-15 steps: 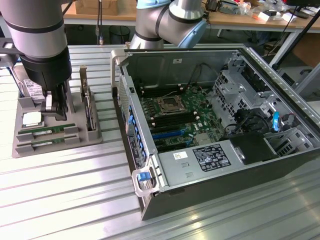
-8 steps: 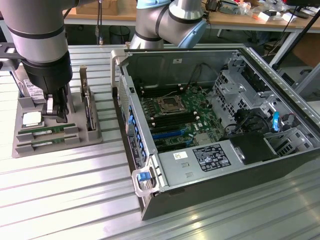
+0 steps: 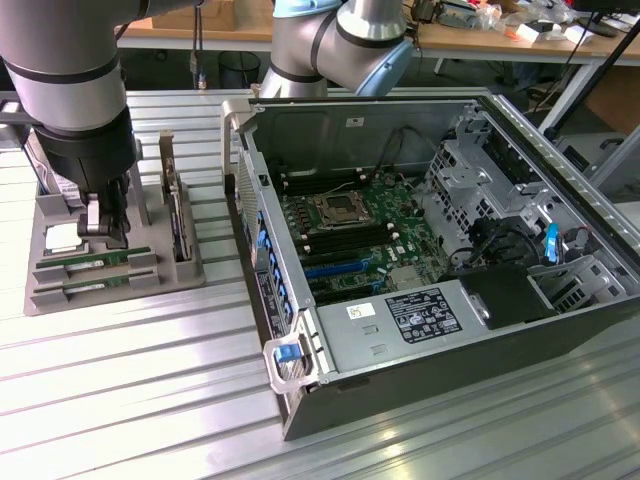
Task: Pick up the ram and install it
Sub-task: 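Pick up the ram and move it above insertion slot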
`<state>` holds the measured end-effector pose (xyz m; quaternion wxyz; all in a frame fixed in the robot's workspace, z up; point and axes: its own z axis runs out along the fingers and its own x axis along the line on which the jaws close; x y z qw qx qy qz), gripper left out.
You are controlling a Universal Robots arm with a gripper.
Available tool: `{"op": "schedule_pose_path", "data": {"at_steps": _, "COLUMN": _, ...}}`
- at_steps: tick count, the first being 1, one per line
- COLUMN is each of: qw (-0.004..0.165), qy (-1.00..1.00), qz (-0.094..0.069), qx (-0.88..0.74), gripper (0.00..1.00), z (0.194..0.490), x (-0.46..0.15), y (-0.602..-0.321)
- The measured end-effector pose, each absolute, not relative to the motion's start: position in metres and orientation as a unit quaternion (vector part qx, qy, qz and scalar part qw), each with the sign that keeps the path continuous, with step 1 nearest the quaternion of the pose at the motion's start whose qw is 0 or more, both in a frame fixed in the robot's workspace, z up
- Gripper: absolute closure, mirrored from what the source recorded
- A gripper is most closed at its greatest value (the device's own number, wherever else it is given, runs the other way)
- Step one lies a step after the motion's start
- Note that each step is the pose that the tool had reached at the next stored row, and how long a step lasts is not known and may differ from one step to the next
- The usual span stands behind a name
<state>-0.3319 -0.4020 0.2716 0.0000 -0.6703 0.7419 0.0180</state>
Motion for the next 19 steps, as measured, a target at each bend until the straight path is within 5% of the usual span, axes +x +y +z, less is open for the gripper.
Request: {"op": "schedule_pose_path", "data": {"at_steps": 19, "qw": 0.000, "qy": 0.719, "qz": 0.018, "qx": -0.695, "gripper": 0.70, "z": 0.234, "x": -0.355, "y": -0.417}}
